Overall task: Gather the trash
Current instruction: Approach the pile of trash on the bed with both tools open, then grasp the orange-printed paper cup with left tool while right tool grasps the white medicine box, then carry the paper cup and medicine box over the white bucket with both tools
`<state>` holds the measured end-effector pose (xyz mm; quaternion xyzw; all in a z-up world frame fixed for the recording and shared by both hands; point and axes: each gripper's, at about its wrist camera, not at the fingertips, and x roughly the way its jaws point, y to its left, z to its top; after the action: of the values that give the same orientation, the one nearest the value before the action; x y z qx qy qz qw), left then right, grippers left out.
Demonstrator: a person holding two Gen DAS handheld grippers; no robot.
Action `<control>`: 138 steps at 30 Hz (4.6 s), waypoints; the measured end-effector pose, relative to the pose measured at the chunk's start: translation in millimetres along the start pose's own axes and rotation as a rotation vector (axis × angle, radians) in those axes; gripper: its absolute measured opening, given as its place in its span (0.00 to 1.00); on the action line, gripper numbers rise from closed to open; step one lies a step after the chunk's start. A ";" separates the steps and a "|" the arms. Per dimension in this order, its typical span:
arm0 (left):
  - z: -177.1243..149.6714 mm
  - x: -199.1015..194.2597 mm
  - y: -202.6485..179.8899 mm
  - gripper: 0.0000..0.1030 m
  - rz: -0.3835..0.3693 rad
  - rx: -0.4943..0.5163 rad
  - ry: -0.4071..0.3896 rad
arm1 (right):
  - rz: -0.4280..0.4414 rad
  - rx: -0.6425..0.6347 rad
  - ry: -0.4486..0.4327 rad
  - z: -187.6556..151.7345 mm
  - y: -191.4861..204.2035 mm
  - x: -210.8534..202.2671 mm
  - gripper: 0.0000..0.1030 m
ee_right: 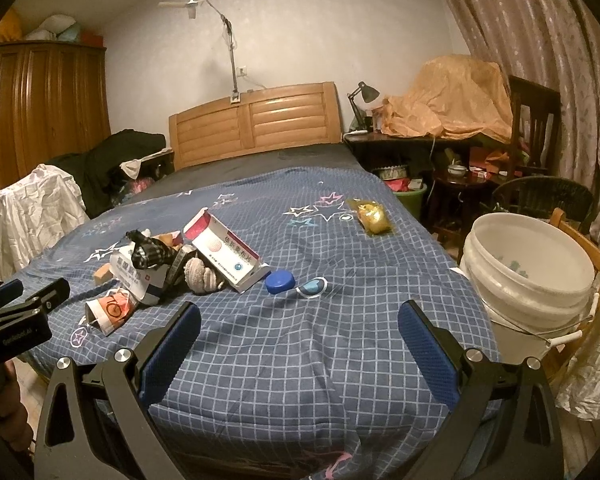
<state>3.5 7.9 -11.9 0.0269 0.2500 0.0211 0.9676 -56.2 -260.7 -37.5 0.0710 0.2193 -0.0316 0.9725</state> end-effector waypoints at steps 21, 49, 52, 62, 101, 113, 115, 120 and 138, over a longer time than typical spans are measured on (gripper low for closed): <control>-6.2 31.8 21.3 0.95 0.038 -0.034 0.129 | 0.060 -0.133 0.074 5.7 39.8 57.4 0.95; -16.6 122.4 66.4 0.95 -0.192 -0.181 0.264 | 0.348 -0.389 0.268 58.0 91.1 269.5 0.16; -9.6 136.4 62.5 0.95 -0.215 -0.135 0.261 | 0.364 -0.354 0.257 55.6 81.2 249.7 0.12; -14.1 167.0 46.6 0.43 -0.279 -0.033 0.307 | 0.430 -0.196 0.250 40.1 56.2 165.8 0.10; 84.1 84.9 -203.8 0.33 -0.549 0.227 0.167 | -0.069 0.115 -0.078 93.0 -188.3 -25.2 0.09; 90.0 71.4 -375.6 0.34 -0.738 0.397 0.181 | -0.413 0.202 -0.075 92.5 -362.7 -70.8 0.09; 90.5 72.0 -393.8 0.34 -0.763 0.406 0.194 | -0.433 0.200 -0.064 88.4 -376.6 -71.0 0.09; 82.4 70.0 -443.1 0.34 -0.785 0.442 0.185 | -0.455 0.203 -0.025 82.6 -391.6 -59.8 0.09; 57.6 74.7 -473.1 0.35 -0.772 0.500 0.152 | -0.432 0.185 0.024 73.6 -383.4 -26.3 0.09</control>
<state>109.8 -462.4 -27.3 0.1628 0.3091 -0.3996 0.8475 -84.4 -649.8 -8.1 0.1119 0.2374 -0.2581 0.9298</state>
